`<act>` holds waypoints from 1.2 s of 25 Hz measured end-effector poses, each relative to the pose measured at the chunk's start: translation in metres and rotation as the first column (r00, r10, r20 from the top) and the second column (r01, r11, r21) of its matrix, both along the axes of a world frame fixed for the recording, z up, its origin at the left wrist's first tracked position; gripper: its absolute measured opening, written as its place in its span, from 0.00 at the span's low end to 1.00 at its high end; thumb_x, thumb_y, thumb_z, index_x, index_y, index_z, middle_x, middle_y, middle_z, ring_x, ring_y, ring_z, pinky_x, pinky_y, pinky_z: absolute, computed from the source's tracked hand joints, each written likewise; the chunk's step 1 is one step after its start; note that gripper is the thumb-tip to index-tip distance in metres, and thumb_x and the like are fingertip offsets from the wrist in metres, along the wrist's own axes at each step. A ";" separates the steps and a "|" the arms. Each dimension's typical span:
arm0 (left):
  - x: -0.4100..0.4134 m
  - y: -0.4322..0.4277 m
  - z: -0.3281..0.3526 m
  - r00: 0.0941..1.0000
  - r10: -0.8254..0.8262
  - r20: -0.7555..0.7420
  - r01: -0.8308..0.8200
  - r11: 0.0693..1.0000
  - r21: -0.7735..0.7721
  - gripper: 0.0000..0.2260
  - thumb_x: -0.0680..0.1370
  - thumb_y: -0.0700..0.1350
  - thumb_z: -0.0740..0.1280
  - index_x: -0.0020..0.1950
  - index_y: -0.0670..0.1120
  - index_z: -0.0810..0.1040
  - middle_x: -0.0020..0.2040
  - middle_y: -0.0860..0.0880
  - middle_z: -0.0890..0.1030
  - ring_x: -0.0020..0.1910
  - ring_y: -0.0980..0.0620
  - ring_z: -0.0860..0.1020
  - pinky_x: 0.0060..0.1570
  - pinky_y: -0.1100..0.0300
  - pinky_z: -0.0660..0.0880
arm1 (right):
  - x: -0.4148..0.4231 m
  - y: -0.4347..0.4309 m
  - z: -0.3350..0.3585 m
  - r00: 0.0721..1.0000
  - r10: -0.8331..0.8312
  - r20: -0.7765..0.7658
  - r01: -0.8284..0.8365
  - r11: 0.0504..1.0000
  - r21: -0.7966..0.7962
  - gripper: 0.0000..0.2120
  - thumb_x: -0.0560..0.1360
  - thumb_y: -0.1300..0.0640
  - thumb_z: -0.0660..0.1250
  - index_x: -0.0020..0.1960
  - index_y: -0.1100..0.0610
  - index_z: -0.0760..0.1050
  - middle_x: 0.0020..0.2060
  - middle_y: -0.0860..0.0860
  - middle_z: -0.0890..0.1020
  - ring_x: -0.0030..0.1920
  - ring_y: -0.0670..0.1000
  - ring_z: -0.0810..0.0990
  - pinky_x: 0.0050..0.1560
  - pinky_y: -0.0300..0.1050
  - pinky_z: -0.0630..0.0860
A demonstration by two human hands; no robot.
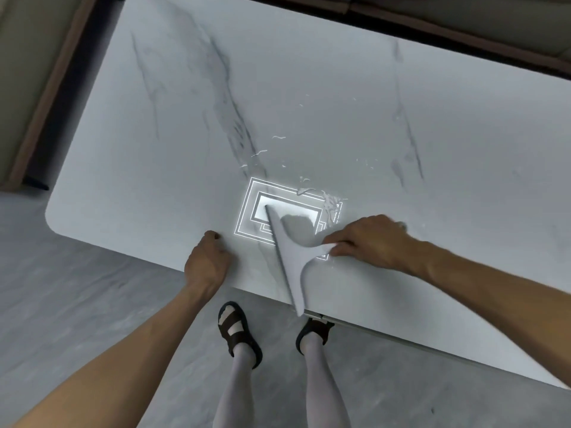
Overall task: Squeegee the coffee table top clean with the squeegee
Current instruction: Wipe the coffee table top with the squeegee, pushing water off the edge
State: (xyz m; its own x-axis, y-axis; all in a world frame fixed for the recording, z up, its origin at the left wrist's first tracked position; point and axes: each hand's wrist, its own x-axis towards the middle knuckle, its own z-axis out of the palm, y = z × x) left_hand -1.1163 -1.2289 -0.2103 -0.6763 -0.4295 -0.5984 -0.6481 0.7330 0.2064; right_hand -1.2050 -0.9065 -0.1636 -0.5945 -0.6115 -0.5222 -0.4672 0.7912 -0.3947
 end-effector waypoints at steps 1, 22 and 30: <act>0.003 -0.006 0.000 1.000 0.022 -0.009 -0.022 1.000 0.007 0.21 0.74 0.39 0.59 0.67 0.46 0.69 0.53 0.44 0.80 0.43 0.46 0.74 0.43 0.56 0.70 | 0.008 -0.027 -0.007 0.997 0.071 0.017 -0.070 0.996 -0.057 0.16 0.77 0.35 0.56 0.64 0.32 0.71 0.55 0.42 0.83 0.57 0.50 0.80 0.49 0.45 0.70; -0.003 -0.172 0.000 0.940 0.339 -0.048 -0.337 0.940 0.050 0.18 0.76 0.37 0.60 0.66 0.42 0.69 0.61 0.41 0.78 0.56 0.40 0.77 0.47 0.55 0.71 | -0.008 -0.306 -0.041 0.953 0.289 0.090 -0.277 0.952 -0.129 0.18 0.83 0.49 0.53 0.71 0.38 0.67 0.53 0.53 0.81 0.51 0.56 0.79 0.43 0.47 0.68; -0.069 -0.129 0.005 0.996 0.045 -0.082 -0.033 0.988 0.151 0.24 0.76 0.35 0.62 0.72 0.40 0.64 0.70 0.43 0.67 0.68 0.43 0.69 0.65 0.51 0.68 | -0.106 -0.167 -0.016 1.000 -0.021 0.023 0.019 0.997 0.073 0.18 0.80 0.45 0.54 0.67 0.27 0.64 0.55 0.46 0.81 0.56 0.54 0.79 0.47 0.46 0.71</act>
